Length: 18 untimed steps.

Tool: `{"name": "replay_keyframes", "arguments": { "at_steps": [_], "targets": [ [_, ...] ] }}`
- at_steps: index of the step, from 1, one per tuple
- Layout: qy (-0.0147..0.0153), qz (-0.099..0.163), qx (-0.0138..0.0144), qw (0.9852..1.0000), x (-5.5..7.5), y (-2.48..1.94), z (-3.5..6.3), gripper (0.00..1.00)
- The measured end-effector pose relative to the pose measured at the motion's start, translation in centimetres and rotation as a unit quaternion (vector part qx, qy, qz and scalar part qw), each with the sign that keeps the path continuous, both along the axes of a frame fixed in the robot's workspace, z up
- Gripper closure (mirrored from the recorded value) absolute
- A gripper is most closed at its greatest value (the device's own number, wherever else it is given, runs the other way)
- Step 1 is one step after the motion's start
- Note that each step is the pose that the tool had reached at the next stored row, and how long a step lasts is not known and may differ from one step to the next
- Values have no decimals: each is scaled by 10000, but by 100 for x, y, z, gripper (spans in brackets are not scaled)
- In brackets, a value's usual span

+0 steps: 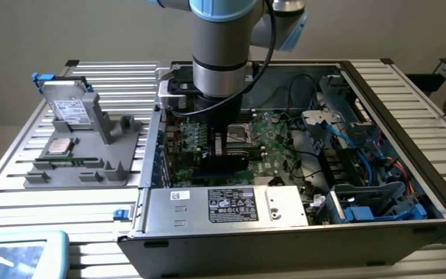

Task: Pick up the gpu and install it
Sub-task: 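Insert the gpu into the slot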

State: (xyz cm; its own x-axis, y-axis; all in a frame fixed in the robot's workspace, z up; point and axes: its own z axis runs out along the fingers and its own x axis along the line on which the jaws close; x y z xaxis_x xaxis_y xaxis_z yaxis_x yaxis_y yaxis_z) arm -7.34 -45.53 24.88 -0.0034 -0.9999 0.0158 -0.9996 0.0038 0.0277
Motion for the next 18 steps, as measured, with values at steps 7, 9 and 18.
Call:
{"name": "replay_keyframes", "arguments": {
  "at_steps": [7, 9, 18],
  "targets": [
    [0, 0, 0, 10000, 0, 0, -14, 73],
    [0, 0, -1, 10000, -1, 0, -15, 73],
    [0, 1, 1, 10000, -12, 1, -23, 73]
  ]
}}
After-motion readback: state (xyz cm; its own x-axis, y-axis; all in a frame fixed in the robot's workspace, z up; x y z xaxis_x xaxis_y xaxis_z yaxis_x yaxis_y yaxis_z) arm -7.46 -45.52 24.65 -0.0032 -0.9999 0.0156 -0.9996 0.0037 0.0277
